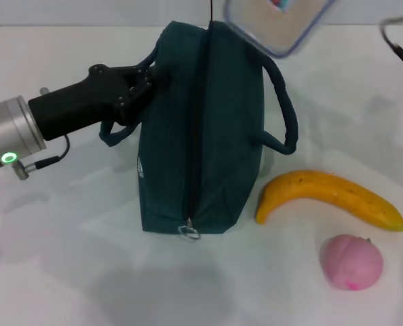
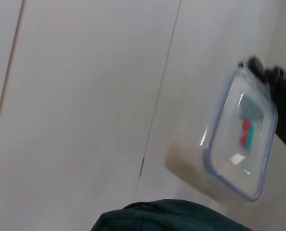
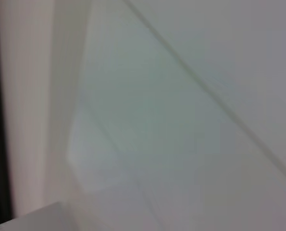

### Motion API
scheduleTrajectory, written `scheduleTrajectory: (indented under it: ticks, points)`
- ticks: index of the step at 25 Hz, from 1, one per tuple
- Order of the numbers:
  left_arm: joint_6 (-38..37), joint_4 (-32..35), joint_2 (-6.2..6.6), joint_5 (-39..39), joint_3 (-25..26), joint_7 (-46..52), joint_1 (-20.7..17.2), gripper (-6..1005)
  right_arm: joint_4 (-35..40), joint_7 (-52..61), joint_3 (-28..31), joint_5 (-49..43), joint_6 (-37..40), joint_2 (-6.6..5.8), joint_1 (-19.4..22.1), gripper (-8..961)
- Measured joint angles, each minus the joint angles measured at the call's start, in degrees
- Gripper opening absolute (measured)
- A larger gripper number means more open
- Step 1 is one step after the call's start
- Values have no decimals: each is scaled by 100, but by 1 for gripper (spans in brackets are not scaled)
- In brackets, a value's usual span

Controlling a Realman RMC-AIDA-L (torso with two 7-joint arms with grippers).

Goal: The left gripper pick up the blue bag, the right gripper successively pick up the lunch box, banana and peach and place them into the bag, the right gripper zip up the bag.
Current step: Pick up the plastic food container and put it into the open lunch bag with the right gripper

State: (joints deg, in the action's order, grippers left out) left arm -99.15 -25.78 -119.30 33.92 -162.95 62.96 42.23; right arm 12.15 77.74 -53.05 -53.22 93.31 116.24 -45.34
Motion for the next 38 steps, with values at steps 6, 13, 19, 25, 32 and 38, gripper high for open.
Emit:
scheduleTrajectory:
  ticks: [6,13,19,25,32,38]
  points:
    - [29,154,-6,4,0,-38,65,35,-228,62,-647,3,-162,0,-528,93]
    - [83,169,-5,15,0,-44,22,34,-327,37,-995,7,-353,-4,-480,93]
    - [158,172,-9,51,0,-40,28,34,-272,50,-1611,4,-790,-6,-157,92]
    - [351,312,-12,29,0,-34,108,34,-269,4,-1908,4,-1231,-6,-37,92]
    - [499,396,-15,55,0,-36,134,33,-235,148,-2345,0,-1309,-6,-71,92]
    - [509,394,-15,77,0,-40,117,34,369,164,-2487,27,-1197,-6,304,107]
